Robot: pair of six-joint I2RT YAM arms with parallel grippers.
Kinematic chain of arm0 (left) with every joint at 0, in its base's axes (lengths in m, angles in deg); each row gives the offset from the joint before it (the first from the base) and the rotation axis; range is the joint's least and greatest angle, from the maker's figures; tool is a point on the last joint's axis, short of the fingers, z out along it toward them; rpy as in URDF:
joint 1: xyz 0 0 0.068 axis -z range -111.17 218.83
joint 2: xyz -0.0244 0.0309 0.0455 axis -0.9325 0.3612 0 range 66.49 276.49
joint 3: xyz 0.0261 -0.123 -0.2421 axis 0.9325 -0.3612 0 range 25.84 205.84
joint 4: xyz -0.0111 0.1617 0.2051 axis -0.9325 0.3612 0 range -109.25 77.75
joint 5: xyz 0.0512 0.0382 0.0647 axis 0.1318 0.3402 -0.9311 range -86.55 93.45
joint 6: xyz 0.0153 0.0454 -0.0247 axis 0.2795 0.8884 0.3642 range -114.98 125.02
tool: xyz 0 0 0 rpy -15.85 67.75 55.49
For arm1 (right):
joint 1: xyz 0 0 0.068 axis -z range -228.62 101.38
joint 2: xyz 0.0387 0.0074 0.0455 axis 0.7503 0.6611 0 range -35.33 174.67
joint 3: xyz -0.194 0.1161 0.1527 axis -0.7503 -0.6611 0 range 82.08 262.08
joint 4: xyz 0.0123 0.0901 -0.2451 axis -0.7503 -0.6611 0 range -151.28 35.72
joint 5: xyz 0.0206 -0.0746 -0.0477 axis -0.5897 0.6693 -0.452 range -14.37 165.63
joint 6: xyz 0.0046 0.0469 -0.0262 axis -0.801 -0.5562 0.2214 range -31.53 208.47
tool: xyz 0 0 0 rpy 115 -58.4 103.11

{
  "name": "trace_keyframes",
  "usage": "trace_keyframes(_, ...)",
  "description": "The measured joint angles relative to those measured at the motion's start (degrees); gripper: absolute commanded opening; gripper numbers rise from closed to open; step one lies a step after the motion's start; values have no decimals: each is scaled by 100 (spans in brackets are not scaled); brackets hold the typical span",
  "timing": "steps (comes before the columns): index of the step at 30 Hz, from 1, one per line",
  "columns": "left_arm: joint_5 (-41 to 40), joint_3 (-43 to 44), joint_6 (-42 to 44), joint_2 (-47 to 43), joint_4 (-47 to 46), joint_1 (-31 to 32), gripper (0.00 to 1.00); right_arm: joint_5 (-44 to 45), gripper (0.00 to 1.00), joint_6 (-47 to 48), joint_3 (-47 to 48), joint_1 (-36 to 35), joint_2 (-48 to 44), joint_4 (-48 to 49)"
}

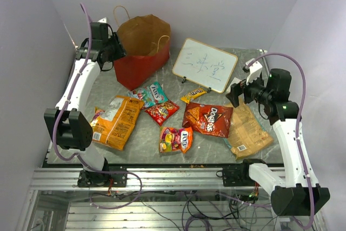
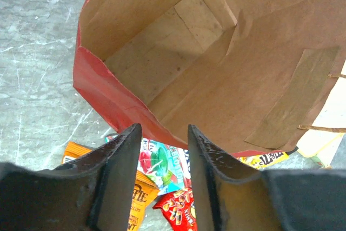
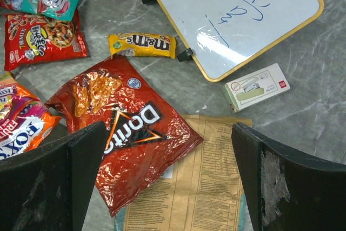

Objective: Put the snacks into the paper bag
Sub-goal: Move the paper bag to the center of the board.

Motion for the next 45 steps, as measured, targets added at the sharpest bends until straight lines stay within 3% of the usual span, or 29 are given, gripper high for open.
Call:
trace_keyframes(11,-11,-140,-15,2,-37,-68,12,-4,100,0,-175,0,-122,44)
trace_keyframes(15,15,-168,37,-35,4,-227,7,-7,100,0,-181,0,-122,72)
trace_keyframes(28,205,-168,820,-245,560,-920,7,-111,100,186,-186,-2,111,70)
trace_keyframes(45,72,-229,1530,-629,658,-1049,7,-44,100,911,-321,-17,603,-328)
